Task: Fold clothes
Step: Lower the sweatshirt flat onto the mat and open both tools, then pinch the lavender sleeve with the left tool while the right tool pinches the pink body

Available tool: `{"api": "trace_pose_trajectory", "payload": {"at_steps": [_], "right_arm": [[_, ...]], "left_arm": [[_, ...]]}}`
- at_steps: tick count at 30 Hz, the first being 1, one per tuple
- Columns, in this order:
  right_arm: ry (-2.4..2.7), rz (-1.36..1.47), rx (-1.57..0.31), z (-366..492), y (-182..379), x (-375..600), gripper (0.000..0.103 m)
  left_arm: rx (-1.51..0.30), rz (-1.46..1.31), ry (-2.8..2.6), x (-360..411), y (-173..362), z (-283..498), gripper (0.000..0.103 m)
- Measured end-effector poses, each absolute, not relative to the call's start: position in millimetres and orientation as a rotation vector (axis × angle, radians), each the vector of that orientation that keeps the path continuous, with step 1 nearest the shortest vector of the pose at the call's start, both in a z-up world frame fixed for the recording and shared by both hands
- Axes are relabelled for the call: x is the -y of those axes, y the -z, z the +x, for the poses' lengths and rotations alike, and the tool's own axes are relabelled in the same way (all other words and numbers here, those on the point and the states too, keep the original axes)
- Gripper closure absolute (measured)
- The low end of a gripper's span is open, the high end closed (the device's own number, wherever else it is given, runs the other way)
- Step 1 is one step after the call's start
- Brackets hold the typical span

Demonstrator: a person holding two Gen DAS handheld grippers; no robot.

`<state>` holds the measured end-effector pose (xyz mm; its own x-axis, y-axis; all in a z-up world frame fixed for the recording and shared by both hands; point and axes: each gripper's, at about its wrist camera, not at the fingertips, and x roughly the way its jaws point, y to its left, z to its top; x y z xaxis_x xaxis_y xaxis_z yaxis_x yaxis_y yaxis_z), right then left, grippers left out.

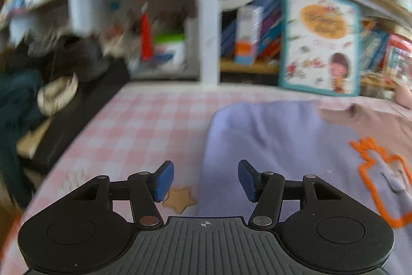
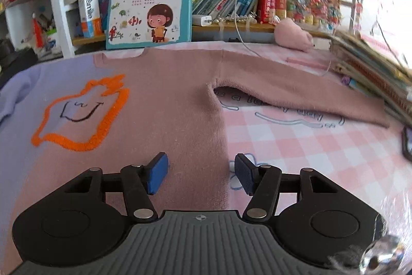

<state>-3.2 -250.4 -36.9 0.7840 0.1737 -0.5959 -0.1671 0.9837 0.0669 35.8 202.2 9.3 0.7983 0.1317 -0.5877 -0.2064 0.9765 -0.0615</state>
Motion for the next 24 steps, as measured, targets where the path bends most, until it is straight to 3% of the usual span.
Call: {"api": "trace_pose_trajectory", "payload": {"at_steps": [1,2,3,5,6,10,14,16,18,20,24], "right_arm": [[-0.181,0.009,-0.638,-4,38,250,0.047],[-0.178,0.008,-0.633,-4,38,249,0.048],[-0.176,0.007,-0.628,-4,39,248,0.048],[-0.179,0.007,-0.625,-4,39,248,0.048],[-0.181,0.007,-0.623,-4,39,248,0.048],[-0.182,0.005,-0.624,-4,39,248,0.048],[-0.18,0.003,-0.623,-3,39,245,0.047],[-0.181,0.003,-0.624,-2,39,245,0.047],[-0.179,0.004,-0.625,-3,38,244,0.047],[-0.18,0.004,-0.625,-2,38,244,0.047],[-0.18,0.002,-0.624,-2,38,244,0.048]], "left_arm": [[-0.631,-0.162,-0.174,-207,-6,39,0.052],[-0.639,-0.209,-0.148,-213,-3,40,0.06],[-0.652,-0.266,-0.109,-219,0,42,0.082],[-0.661,-0.315,-0.053,-228,-1,43,0.098],[-0.662,-0.33,-0.03,-232,-2,43,0.1],[-0.604,-0.241,-0.139,-259,-30,52,0.1],[-0.594,0.067,-0.484,-269,-53,76,0.099],[-0.585,0.166,-0.544,-260,-56,74,0.091],[-0.557,0.119,-0.461,-251,-58,60,0.077],[-0.554,0.001,-0.309,-243,-53,42,0.07],[-0.619,-0.239,-0.024,-216,-27,22,0.07]]}}
